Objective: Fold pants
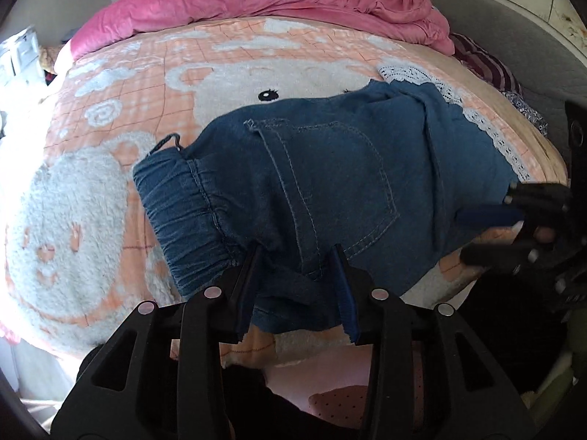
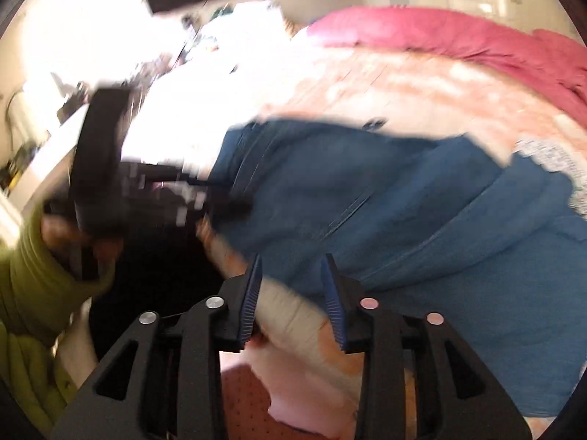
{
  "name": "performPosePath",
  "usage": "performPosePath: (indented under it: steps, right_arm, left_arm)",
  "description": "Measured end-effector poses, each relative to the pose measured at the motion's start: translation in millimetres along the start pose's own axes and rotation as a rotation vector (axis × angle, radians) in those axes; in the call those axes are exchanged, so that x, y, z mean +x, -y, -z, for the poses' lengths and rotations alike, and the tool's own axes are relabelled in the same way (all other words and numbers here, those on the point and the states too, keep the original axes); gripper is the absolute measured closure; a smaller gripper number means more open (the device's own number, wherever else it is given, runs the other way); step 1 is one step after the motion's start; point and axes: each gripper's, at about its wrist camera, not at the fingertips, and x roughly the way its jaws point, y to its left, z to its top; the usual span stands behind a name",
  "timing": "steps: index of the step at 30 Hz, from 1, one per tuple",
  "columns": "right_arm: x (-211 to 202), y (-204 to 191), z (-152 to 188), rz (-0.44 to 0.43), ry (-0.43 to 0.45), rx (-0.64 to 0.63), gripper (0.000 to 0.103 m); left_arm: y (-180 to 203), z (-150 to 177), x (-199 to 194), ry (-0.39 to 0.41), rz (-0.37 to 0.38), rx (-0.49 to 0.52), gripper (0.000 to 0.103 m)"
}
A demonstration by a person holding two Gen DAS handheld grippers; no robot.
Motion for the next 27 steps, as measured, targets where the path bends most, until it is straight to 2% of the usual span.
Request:
performPosePath:
  steps: [3, 5, 7, 10, 13, 16, 18, 19, 22, 27]
  right_arm:
    - [-4, 8, -16, 0.032, 0.05, 0.042, 0.057]
    - [5, 12, -22, 0.067, 0.034, 0.063, 0.056]
    - [20, 19, -23, 0.1, -0.015, 0.089, 0.056]
    - [53, 32, -5, 0.179, -0.149, 0.115, 0.056]
    - [55, 31, 5, 0.176, -0.114, 0.111, 0.055]
    - [36, 41, 6, 0.109, -0.079, 0.194, 0.055]
    - [20, 46, 0, 0.087, -0.044, 0.23, 0.052]
    - [10, 49, -2, 0.102, -0.023, 0.237, 0.05]
    - [-16, 60, -4, 0.15, 0.033, 0.258, 0.045]
    - [-49, 81, -1, 0.267, 0.092, 0.3, 0.036]
  left_arm:
    - [-2, 4, 4, -0.002, 0.004, -0.003, 0.072]
    - [0, 4, 5, 0.002, -0.002, 0.001, 0.072]
    - [0, 4, 7, 0.005, -0.003, 0.003, 0.072]
    - [-2, 5, 8, 0.01, 0.005, -0.003, 0.072]
    - [-3, 5, 10, 0.017, 0.008, -0.012, 0.072]
    - [1, 4, 3, 0.027, -0.009, -0.004, 0.071]
    - [5, 2, -7, 0.051, -0.006, -0.002, 0.063]
    - [7, 1, -14, 0.066, -0.002, -0.002, 0.057]
    - [15, -6, -30, 0.107, 0.005, 0.016, 0.055]
    - [39, -20, -47, 0.158, 0.056, 0.079, 0.046]
